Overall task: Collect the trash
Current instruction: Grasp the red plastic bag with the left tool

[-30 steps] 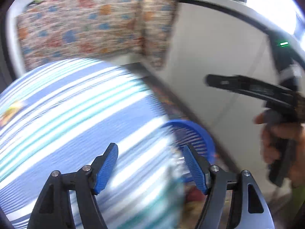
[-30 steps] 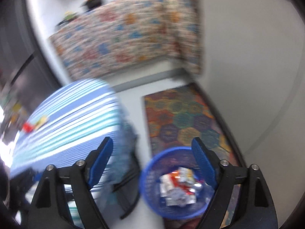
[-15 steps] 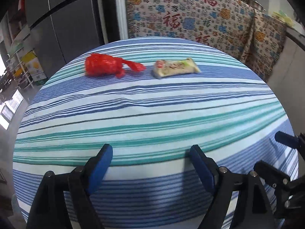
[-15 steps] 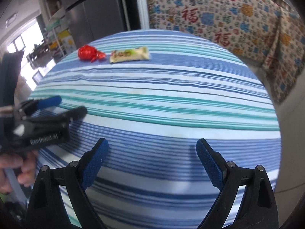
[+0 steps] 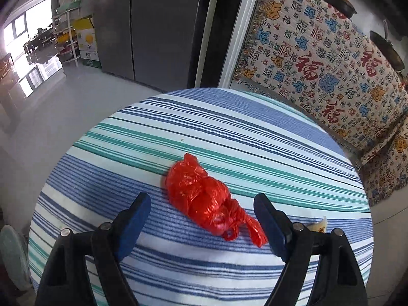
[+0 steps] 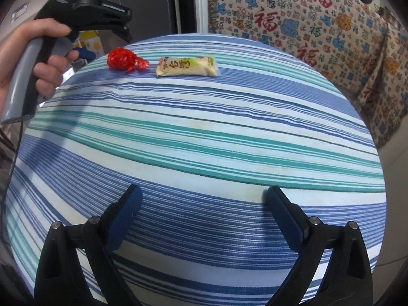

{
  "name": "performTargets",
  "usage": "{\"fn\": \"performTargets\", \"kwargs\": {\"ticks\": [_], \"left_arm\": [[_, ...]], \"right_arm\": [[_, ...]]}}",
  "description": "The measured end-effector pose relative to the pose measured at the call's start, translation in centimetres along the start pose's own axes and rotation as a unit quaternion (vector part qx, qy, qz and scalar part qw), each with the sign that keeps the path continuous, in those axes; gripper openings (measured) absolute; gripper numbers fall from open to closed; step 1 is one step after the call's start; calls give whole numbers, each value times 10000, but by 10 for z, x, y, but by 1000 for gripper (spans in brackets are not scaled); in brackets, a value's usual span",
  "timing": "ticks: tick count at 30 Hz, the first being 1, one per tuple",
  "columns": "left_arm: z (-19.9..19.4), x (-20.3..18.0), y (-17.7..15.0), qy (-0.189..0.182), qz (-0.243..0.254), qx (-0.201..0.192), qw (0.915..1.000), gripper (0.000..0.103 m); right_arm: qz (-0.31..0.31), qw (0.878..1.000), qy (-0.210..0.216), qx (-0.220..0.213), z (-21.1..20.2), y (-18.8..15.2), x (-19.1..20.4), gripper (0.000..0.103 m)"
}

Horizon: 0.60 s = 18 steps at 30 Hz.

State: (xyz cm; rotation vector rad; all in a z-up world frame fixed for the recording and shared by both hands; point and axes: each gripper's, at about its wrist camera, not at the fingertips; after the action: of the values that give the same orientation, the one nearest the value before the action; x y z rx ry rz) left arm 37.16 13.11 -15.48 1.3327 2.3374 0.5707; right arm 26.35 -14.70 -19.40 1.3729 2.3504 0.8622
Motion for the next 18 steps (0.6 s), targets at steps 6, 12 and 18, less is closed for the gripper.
{"fn": "performTargets", "kwargs": {"ticks": [6,12,18], "left_arm": [[25,-2,-20,141,129,-50,9998,66],[-5,9,-62,-398,1367,-386,9891,41],[-41,27,-117,-908,2269,-214,9694,46]], "right_arm": [[66,9999,90,-23,-3,-1,-1,99],[119,9999,66,-28,-4,-1,-3,99],[226,9997,-58,-27,-2,1,-5,99]]}}
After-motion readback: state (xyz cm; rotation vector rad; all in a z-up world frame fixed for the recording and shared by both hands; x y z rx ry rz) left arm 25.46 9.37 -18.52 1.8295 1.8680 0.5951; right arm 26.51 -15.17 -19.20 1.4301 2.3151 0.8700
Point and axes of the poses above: each gripper's, at about its wrist camera, not at the fingertips, and z roughly the way its jaws point, x to its left, y to its top, and after that the axes turned 2 degrees about -x, right-handed
